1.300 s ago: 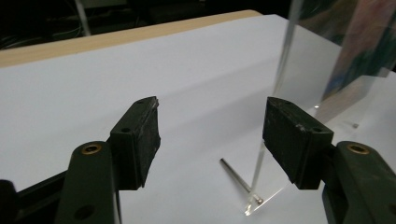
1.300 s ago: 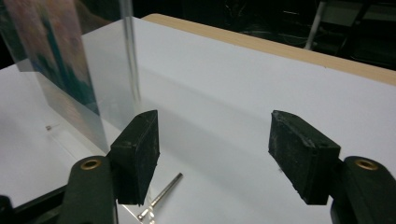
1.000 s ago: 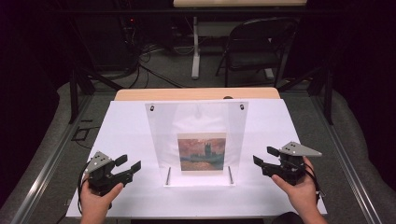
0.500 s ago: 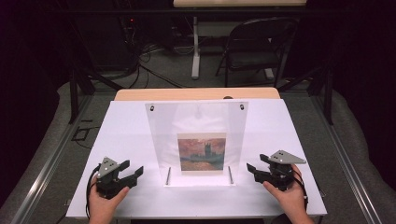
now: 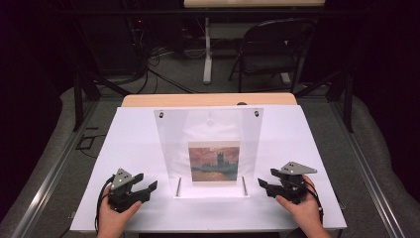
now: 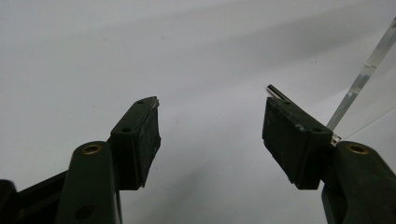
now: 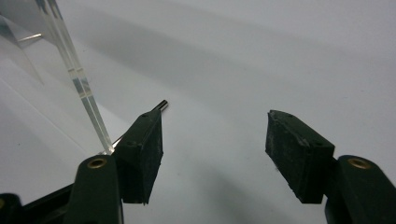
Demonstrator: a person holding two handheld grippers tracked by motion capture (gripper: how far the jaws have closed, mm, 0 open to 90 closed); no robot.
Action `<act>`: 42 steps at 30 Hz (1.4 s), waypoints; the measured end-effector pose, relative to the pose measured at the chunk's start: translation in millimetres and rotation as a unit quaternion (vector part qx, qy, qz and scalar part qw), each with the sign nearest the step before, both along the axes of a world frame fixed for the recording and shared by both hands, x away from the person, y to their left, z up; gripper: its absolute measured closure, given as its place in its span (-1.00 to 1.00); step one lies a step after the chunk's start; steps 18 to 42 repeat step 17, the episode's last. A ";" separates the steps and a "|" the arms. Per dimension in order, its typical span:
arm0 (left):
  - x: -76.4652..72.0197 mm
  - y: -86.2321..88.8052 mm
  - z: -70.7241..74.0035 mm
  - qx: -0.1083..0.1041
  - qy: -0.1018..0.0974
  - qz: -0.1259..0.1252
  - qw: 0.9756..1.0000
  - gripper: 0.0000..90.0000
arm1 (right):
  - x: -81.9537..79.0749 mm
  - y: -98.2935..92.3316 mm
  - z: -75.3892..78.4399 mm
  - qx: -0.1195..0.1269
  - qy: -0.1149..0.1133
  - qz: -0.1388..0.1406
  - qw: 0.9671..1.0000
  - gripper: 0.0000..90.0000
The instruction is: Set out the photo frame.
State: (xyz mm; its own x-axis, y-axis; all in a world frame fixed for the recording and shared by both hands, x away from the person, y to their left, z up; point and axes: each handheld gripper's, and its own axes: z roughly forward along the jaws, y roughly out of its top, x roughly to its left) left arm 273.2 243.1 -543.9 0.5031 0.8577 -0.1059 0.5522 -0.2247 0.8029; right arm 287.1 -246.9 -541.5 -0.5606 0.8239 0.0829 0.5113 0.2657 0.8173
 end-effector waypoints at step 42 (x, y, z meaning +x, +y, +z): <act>2.7 2.1 -0.5 -0.017 0.007 0.005 1.000 -0.19 | -0.6 -3.6 -1.6 -0.007 0.008 -0.008 1.000 -0.19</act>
